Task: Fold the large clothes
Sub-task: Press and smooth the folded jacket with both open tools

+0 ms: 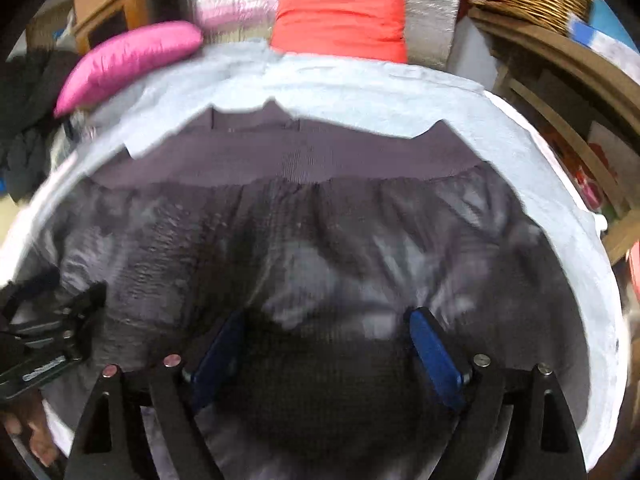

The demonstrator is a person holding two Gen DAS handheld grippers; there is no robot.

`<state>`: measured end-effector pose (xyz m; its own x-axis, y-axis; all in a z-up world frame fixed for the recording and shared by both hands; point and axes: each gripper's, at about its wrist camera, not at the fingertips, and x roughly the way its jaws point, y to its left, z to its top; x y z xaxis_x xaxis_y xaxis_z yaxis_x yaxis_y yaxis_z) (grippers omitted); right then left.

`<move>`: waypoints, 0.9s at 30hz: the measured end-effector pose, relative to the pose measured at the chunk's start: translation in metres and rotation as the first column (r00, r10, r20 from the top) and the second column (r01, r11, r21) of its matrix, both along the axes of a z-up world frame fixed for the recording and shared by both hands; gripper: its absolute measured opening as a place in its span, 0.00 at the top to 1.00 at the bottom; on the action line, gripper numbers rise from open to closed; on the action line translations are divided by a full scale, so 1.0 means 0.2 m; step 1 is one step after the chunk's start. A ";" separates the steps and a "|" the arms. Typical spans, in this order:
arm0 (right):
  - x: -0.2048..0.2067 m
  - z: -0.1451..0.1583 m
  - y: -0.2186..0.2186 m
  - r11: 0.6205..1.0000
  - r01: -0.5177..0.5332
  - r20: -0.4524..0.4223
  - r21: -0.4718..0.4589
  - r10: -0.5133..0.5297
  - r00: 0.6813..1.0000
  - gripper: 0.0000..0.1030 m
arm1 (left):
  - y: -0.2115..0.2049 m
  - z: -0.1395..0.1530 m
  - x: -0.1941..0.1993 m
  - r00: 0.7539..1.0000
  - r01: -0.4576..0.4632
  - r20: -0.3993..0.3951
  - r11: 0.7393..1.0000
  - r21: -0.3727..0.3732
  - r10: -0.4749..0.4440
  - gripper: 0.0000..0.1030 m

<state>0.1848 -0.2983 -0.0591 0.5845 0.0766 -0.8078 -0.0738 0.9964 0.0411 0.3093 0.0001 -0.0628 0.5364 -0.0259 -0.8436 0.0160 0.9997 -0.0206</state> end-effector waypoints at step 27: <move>-0.45 0.13 -0.14 0.988 0.146 0.276 -0.044 -0.128 0.953 0.05 | 0.19 0.11 -0.43 0.967 -0.099 0.245 0.988 0.120 0.067 0.12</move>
